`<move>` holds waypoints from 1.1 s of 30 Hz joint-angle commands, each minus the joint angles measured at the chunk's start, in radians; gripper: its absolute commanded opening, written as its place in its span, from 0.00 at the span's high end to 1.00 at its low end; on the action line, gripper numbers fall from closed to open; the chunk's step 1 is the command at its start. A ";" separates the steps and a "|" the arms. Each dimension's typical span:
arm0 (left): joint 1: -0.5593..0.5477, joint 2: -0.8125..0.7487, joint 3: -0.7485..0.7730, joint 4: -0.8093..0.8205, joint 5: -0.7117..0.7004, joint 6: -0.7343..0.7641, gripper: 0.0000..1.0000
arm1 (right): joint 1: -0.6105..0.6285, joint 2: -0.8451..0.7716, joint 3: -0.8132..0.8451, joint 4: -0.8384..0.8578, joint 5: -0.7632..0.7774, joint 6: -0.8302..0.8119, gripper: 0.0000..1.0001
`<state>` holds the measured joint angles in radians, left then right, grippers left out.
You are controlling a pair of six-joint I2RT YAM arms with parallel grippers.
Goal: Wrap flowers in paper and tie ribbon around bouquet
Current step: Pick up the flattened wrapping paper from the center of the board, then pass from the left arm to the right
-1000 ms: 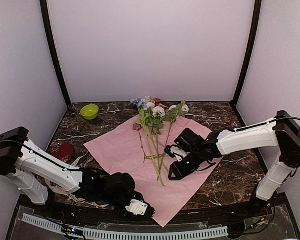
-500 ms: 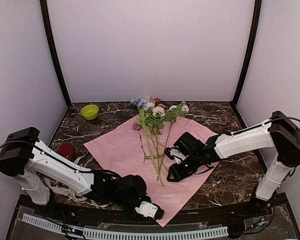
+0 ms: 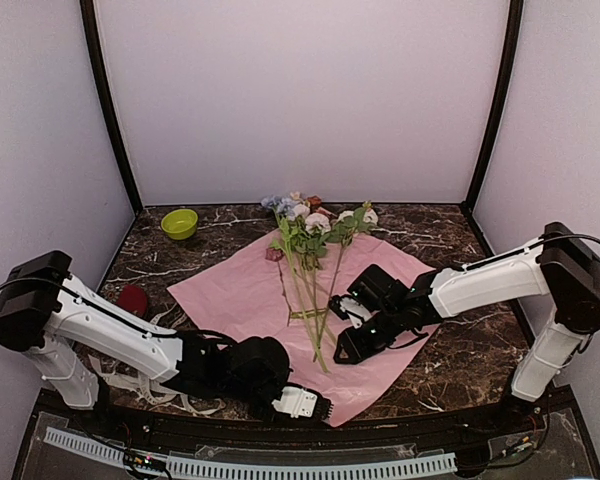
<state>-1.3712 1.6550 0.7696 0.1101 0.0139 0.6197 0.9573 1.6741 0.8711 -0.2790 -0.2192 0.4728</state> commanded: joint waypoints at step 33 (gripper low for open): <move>0.372 -0.059 0.085 0.047 0.230 -0.307 1.00 | -0.236 -0.301 -0.131 0.141 -0.539 -0.267 0.34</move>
<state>-1.0058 1.5906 0.8326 0.1818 0.2176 0.3176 0.7235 1.3708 0.8173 -0.2581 -0.7437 0.1608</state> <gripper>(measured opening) 0.005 0.655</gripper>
